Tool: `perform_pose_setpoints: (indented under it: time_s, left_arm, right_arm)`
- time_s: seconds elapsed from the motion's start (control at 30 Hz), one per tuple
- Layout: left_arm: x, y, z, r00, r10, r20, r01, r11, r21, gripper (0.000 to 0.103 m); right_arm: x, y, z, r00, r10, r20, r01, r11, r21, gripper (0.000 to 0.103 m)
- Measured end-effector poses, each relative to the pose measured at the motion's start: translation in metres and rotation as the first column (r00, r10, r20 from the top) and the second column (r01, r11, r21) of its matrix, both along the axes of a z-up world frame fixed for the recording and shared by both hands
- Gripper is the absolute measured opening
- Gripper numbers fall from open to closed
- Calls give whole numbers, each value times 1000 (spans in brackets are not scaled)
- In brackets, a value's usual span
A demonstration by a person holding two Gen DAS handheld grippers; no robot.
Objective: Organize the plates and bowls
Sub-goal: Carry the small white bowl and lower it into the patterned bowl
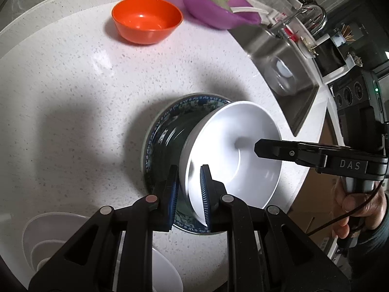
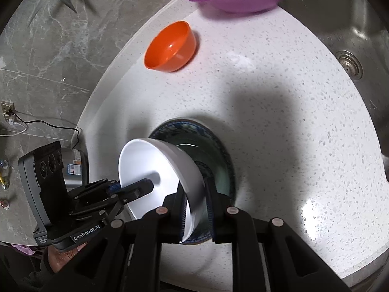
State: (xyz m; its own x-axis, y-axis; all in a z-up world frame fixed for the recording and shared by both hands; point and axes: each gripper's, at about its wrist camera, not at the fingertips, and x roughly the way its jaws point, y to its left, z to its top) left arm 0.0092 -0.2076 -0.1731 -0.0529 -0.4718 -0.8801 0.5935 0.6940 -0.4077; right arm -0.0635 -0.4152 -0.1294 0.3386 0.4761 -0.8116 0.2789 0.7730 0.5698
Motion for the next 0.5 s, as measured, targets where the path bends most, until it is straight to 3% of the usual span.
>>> perform_pose_setpoints:
  time_s: [0.5]
  left_arm:
    - [6, -30, -28, 1000, 14, -6, -14, 999, 42, 18]
  right_arm:
    - [15, 8, -11, 997, 70, -25, -72, 993, -92, 15]
